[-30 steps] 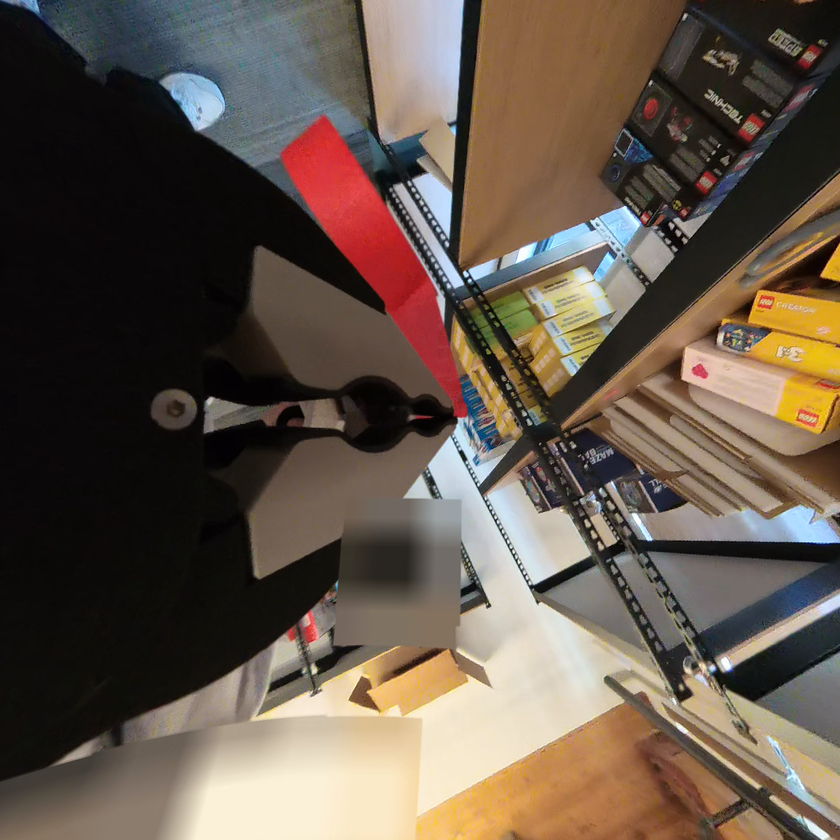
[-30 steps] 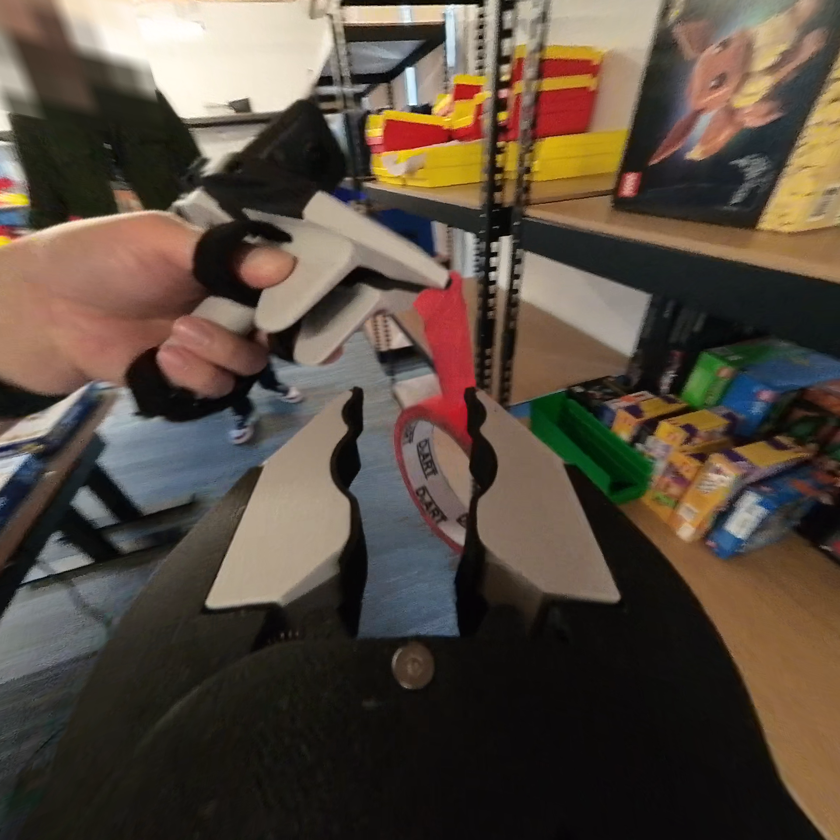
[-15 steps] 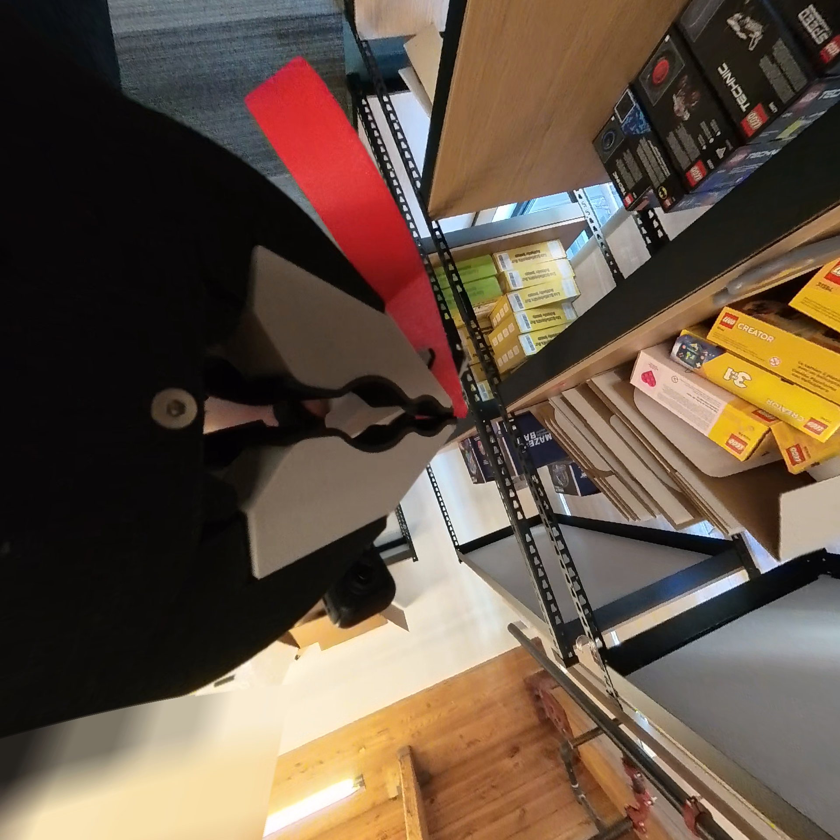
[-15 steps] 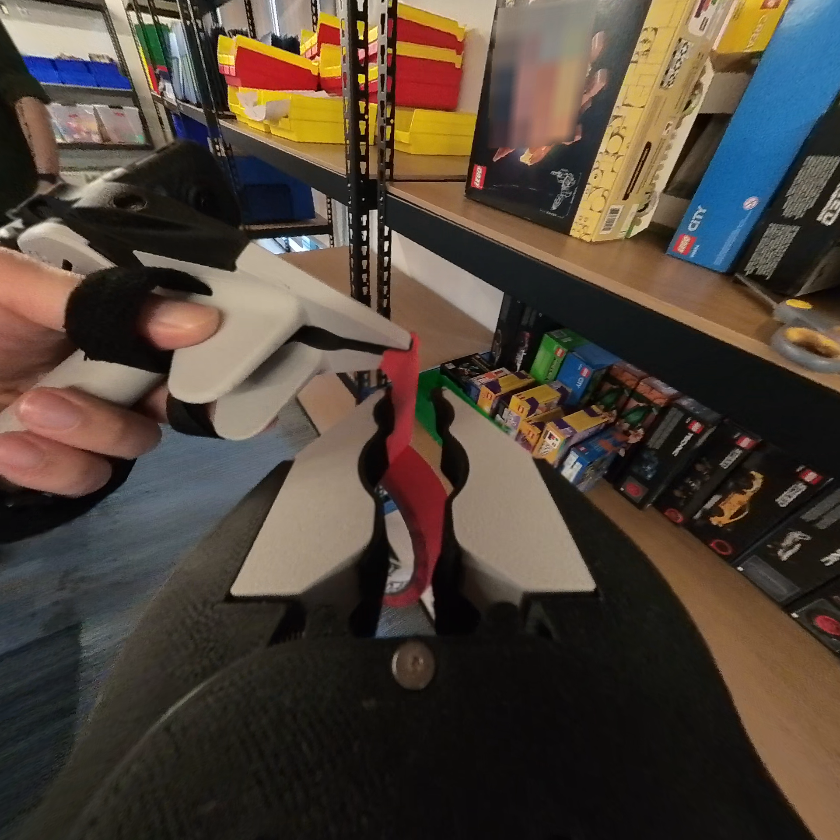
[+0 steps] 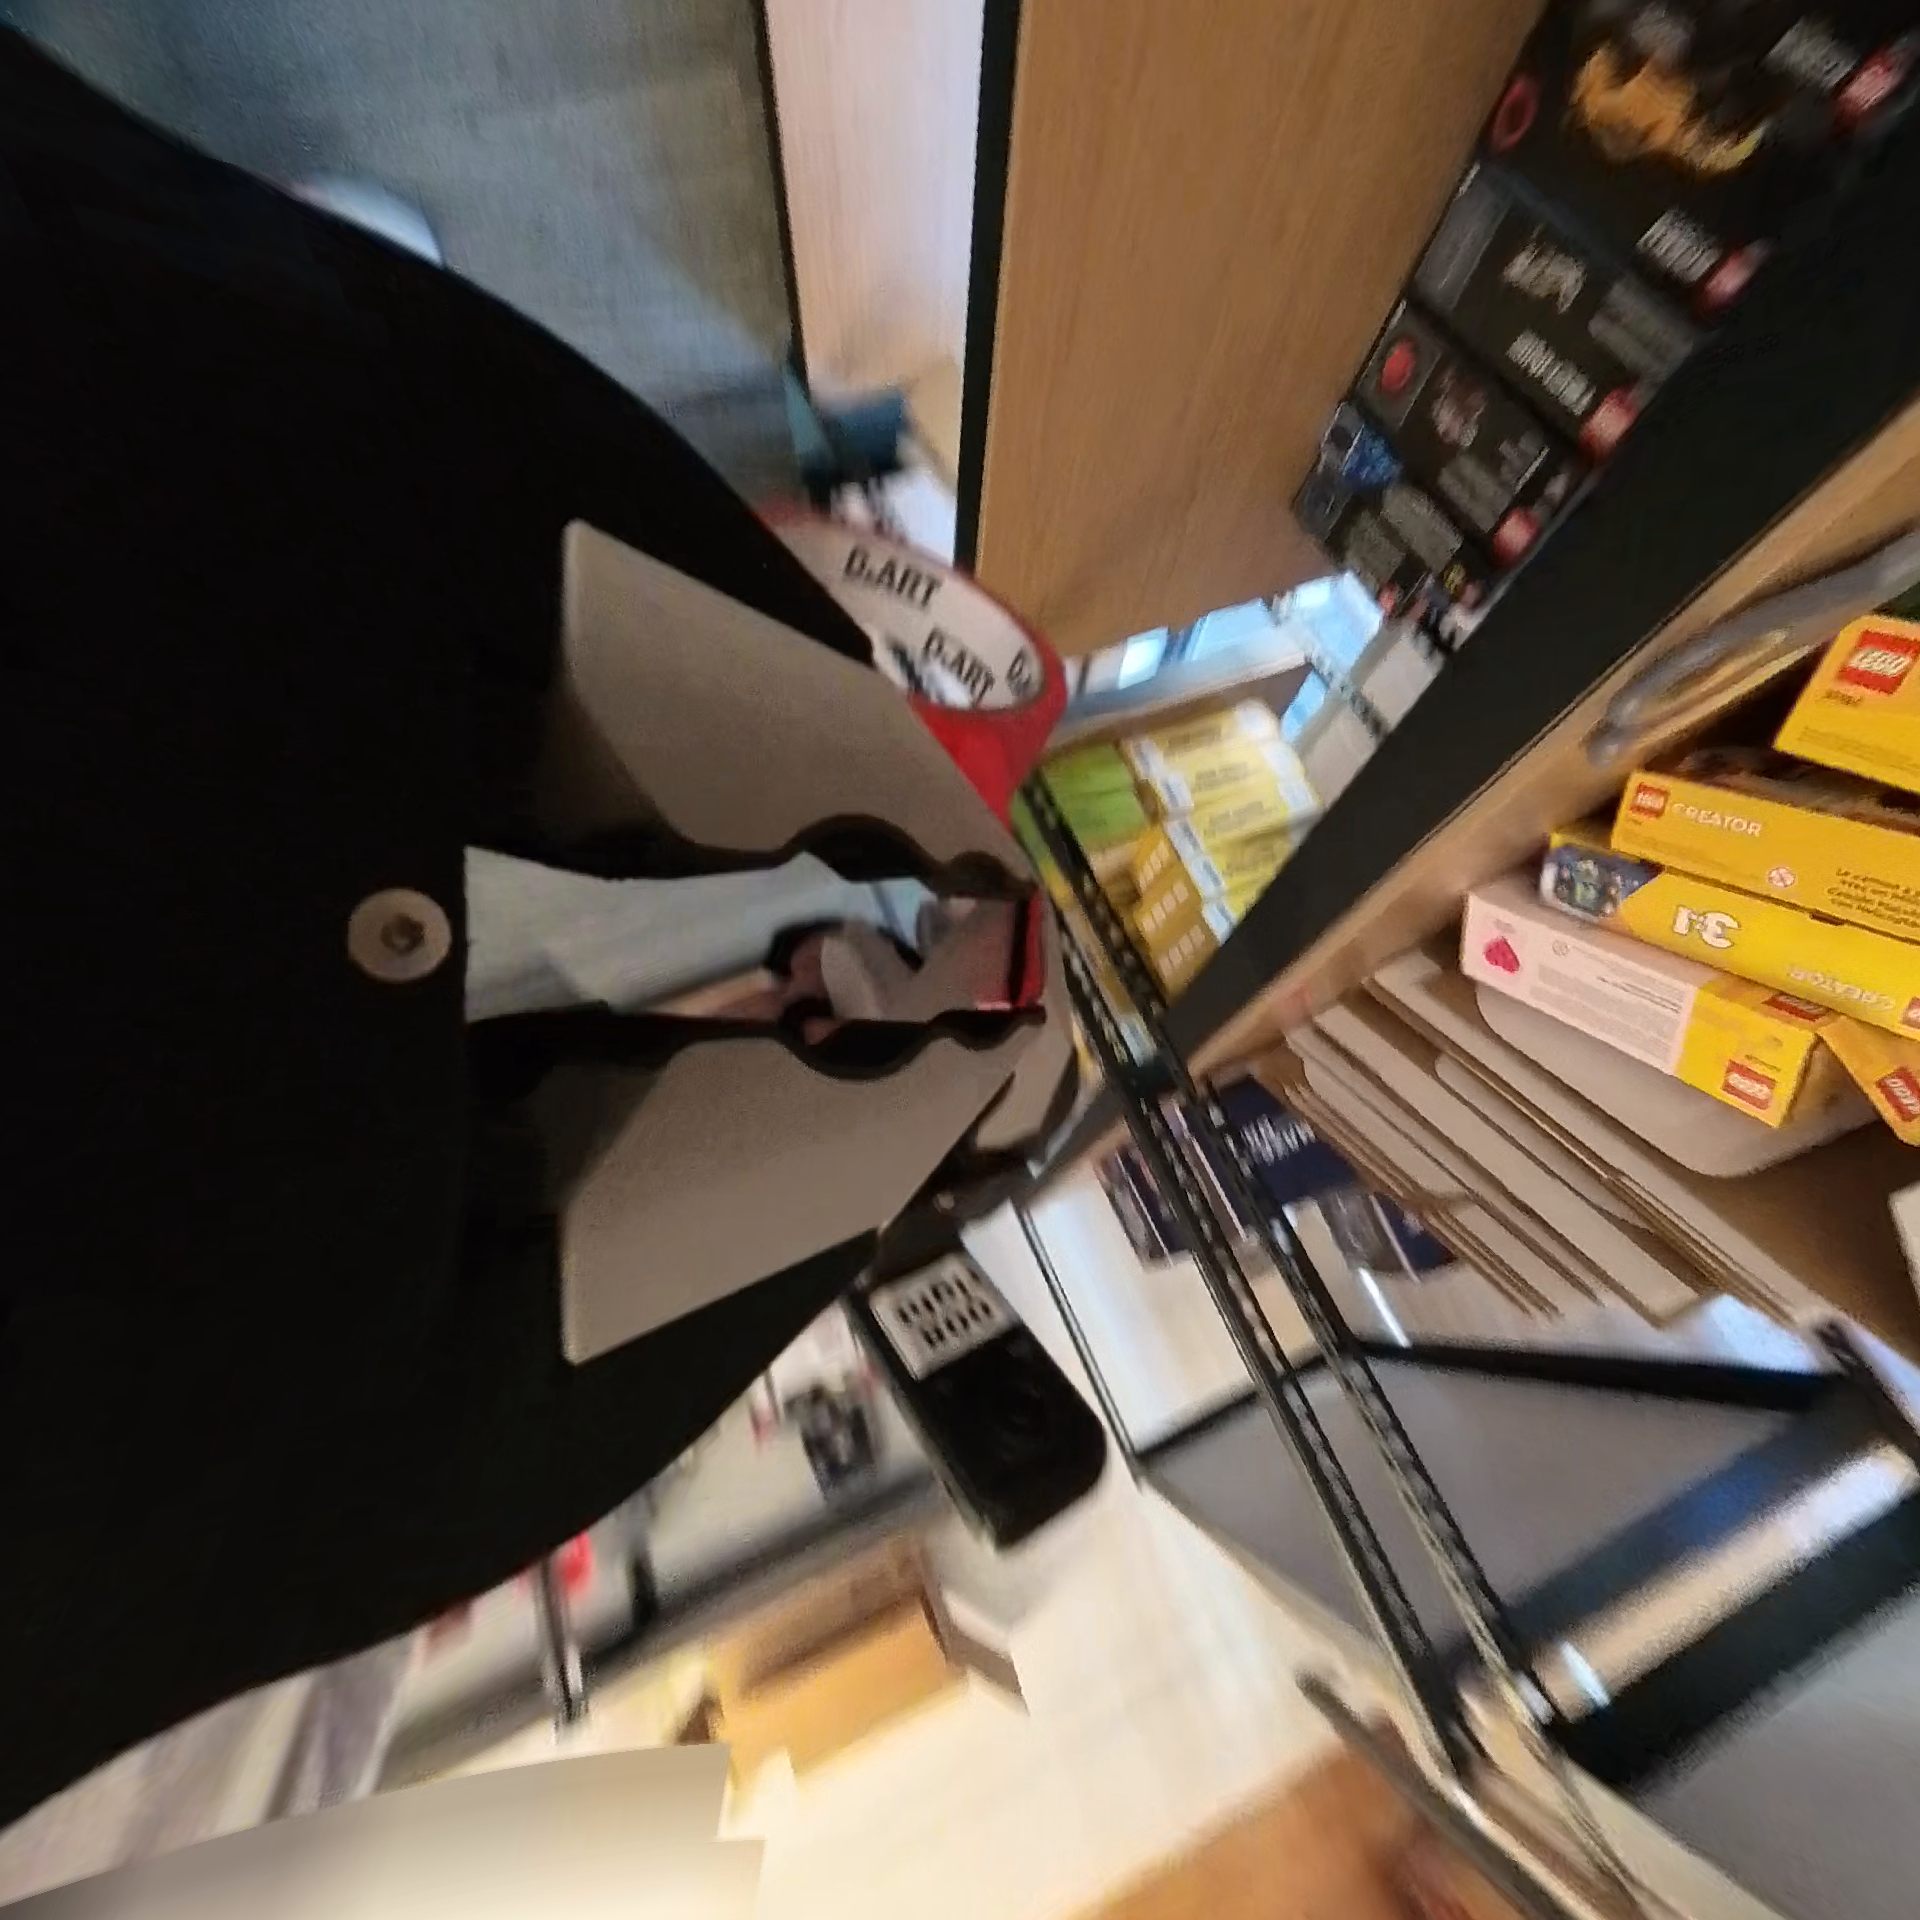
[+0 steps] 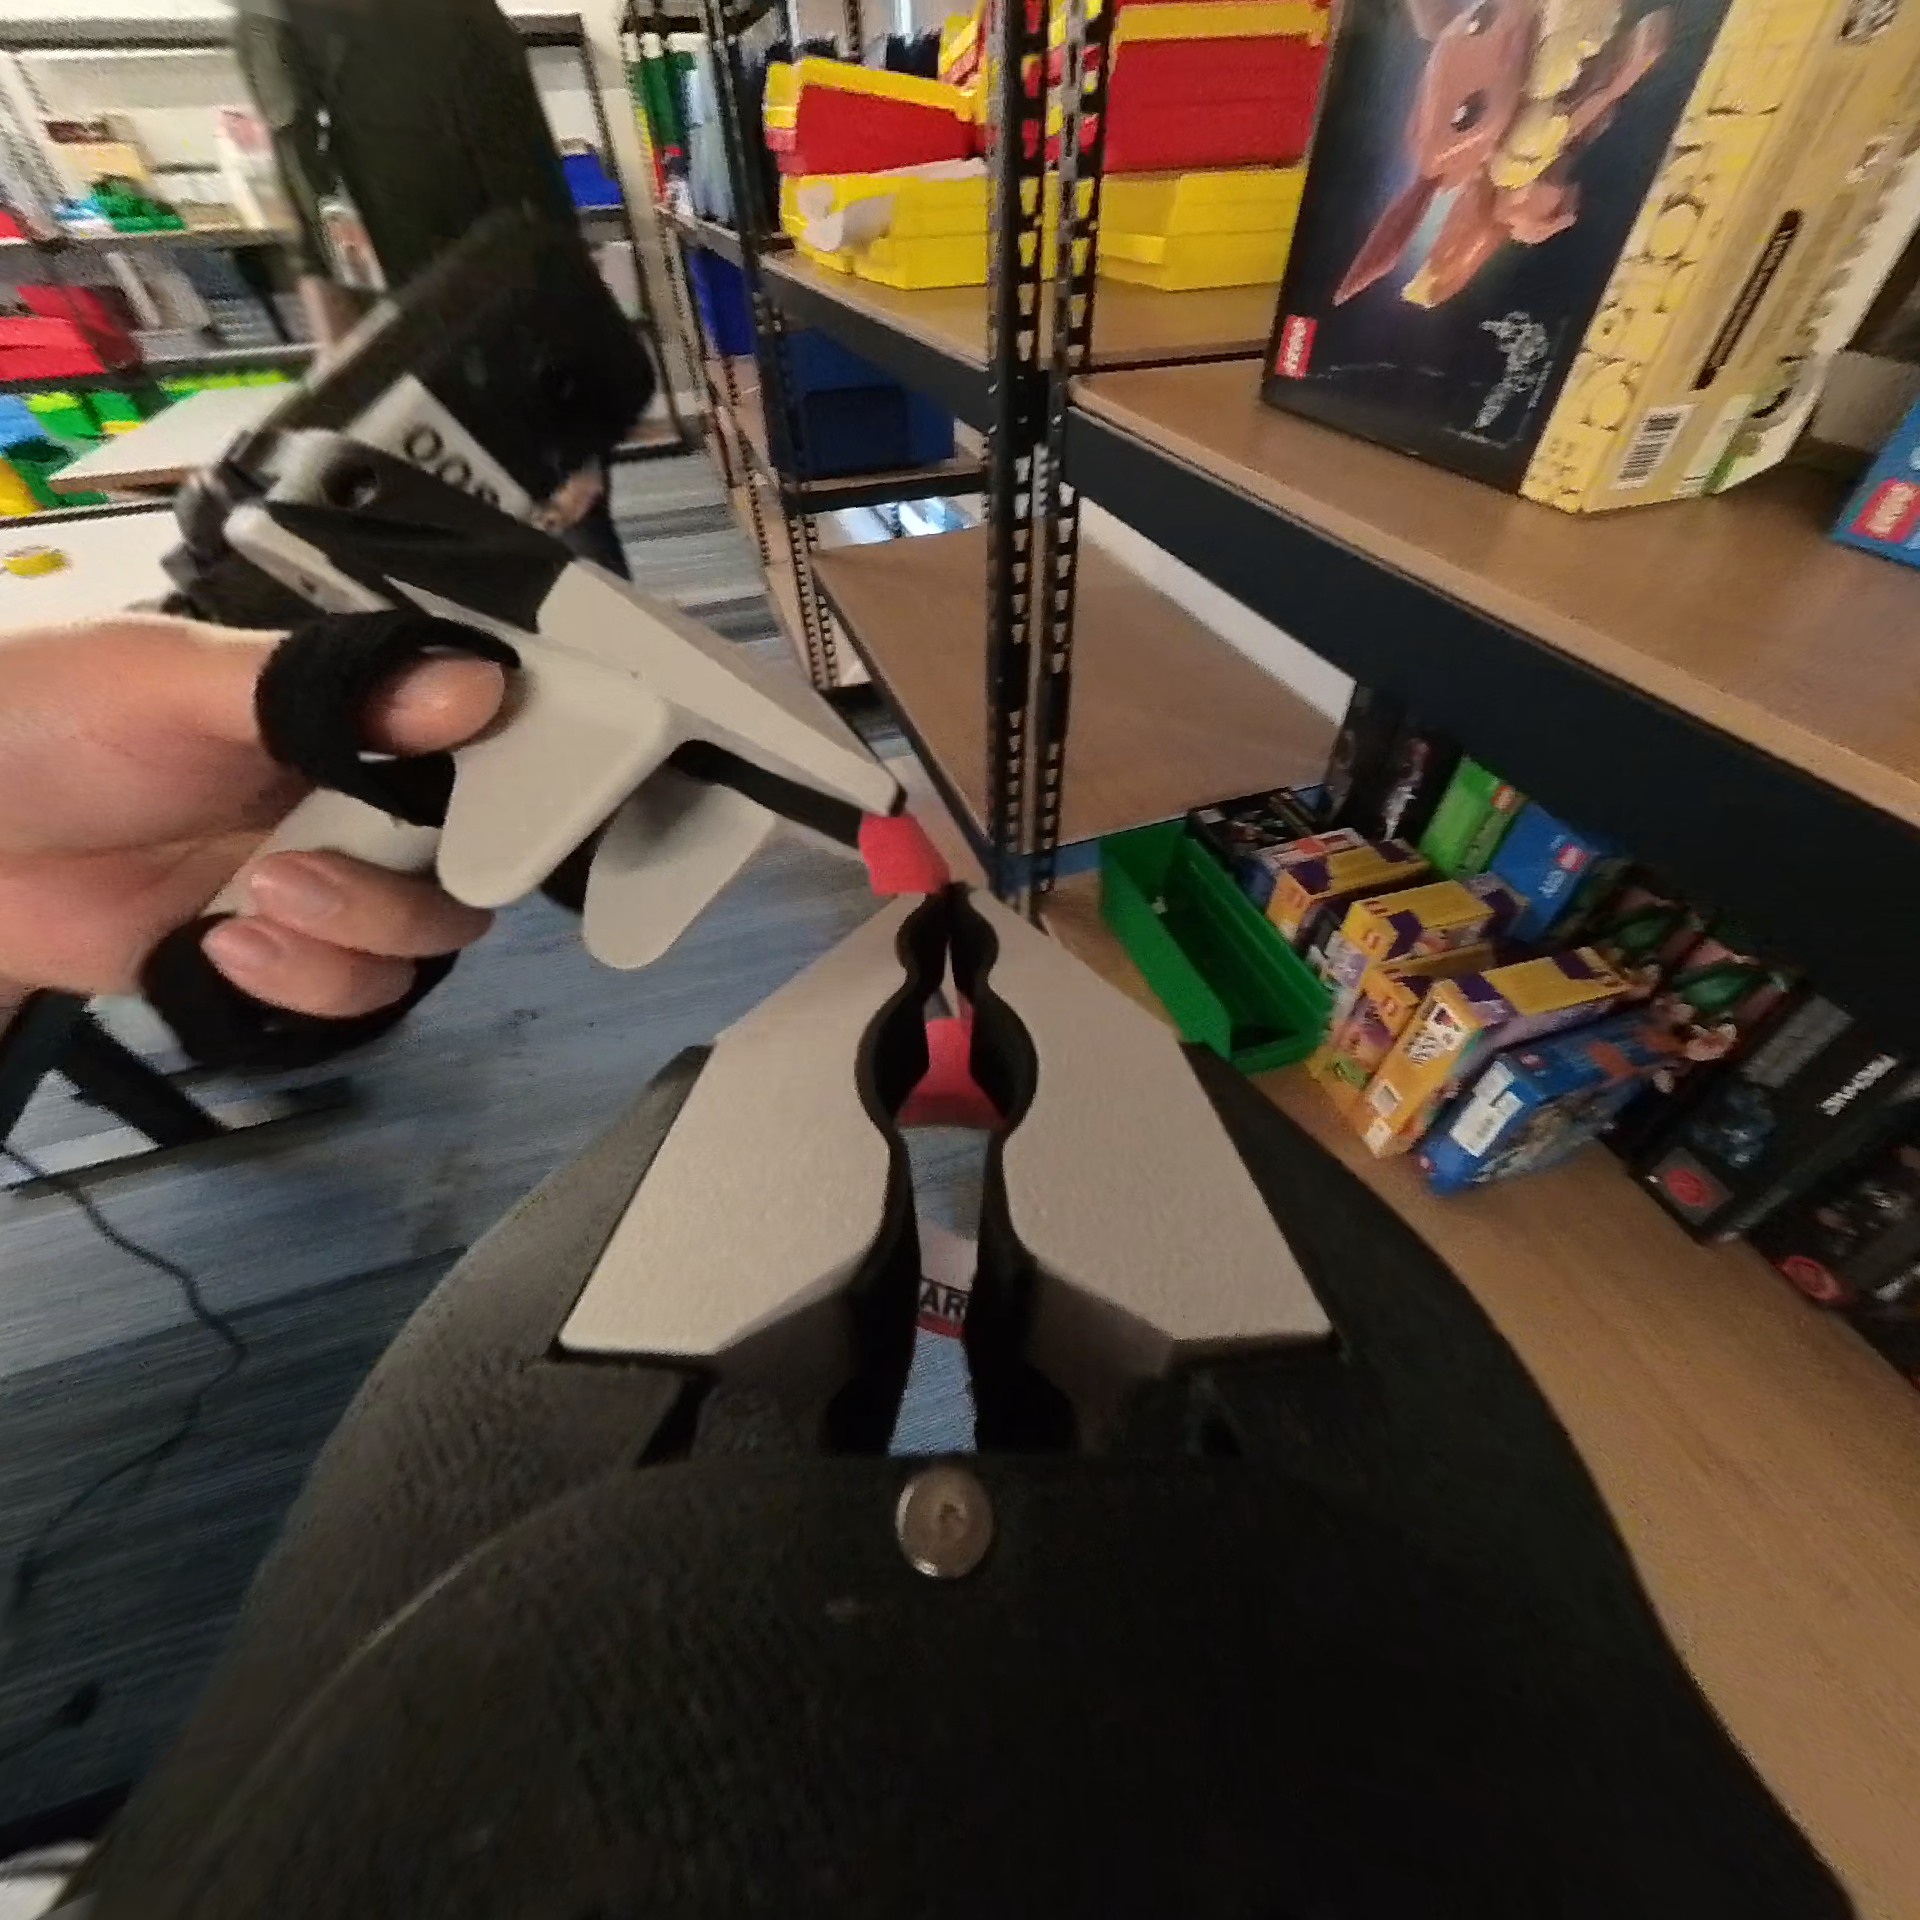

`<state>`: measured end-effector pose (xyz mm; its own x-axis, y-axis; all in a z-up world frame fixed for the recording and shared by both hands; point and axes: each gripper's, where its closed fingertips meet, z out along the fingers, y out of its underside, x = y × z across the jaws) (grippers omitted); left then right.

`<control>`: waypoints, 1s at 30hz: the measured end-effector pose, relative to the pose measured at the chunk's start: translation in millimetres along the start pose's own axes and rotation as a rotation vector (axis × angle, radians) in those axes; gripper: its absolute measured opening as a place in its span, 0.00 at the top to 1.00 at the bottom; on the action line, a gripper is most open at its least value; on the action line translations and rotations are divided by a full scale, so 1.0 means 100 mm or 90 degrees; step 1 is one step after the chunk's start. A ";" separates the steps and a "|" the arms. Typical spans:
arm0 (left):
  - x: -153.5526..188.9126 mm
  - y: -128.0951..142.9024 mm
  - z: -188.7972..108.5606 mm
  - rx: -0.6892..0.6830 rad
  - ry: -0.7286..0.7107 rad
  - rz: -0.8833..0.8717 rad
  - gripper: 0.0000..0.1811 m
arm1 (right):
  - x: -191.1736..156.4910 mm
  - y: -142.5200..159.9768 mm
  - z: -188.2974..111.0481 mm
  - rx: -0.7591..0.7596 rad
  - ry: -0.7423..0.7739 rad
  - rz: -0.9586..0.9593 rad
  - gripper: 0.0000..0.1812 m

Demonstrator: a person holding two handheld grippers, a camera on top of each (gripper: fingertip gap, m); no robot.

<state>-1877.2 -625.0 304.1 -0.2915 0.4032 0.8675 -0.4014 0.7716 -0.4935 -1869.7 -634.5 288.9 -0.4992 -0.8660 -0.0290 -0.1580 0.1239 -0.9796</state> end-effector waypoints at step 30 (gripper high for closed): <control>0.62 0.26 -0.05 -0.389 0.054 0.782 0.95 | -0.49 -0.29 -0.33 -0.085 -0.364 0.075 1.00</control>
<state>-1901.1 -577.9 345.1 -0.1161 0.9891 -0.0902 0.5230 -0.0163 -0.8522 -1868.7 -579.2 325.4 0.0125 -0.9614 -0.2749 -0.2542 0.2628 -0.9308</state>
